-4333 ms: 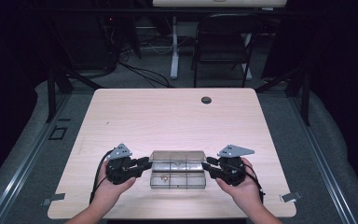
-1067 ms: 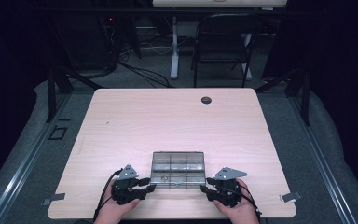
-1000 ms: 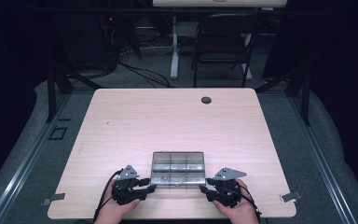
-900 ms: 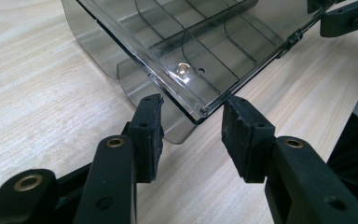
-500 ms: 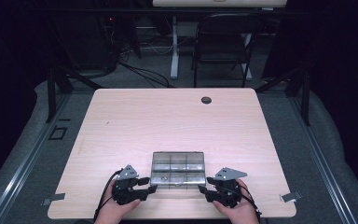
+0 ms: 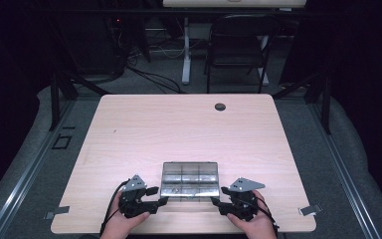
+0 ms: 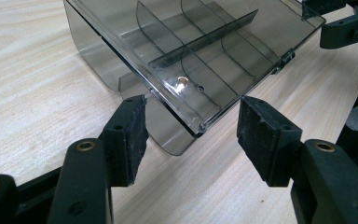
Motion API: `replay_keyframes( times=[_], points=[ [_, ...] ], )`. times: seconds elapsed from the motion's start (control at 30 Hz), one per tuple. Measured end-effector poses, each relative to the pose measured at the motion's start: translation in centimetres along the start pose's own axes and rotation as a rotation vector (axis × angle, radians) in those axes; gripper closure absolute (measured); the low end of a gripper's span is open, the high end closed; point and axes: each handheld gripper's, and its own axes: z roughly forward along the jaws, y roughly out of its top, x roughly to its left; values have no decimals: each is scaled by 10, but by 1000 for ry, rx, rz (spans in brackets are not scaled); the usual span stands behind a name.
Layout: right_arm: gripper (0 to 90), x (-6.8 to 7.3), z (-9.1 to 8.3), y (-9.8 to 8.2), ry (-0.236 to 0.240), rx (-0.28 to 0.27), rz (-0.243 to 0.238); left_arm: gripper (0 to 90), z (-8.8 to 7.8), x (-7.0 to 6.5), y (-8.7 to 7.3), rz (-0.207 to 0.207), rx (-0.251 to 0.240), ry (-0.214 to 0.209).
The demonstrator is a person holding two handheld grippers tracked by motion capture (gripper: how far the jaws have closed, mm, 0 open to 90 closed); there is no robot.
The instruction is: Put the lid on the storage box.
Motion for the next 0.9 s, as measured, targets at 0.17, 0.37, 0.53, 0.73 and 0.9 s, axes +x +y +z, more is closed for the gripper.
replay_keyframes(
  times=[0.17, 0.37, 0.53, 0.73, 0.9],
  points=[
    [451, -2, -2, 2, -2, -18, 15, 416, -1, 1, 1, -8, -2, -4],
    [444, -6, -7, 5, -5, -55, 41, 400, -5, 4, 5, -19, -33, -5],
    [425, -14, -12, 7, -22, -74, 63, 378, -10, 8, 7, -31, -50, -15],
    [400, -24, -18, 8, -51, -92, 66, 365, -17, 18, 10, -50, -82, 12],
    [383, -35, -23, 8, -90, -108, 79, 355, -24, 32, 11, -79, -107, 40]
  ],
)
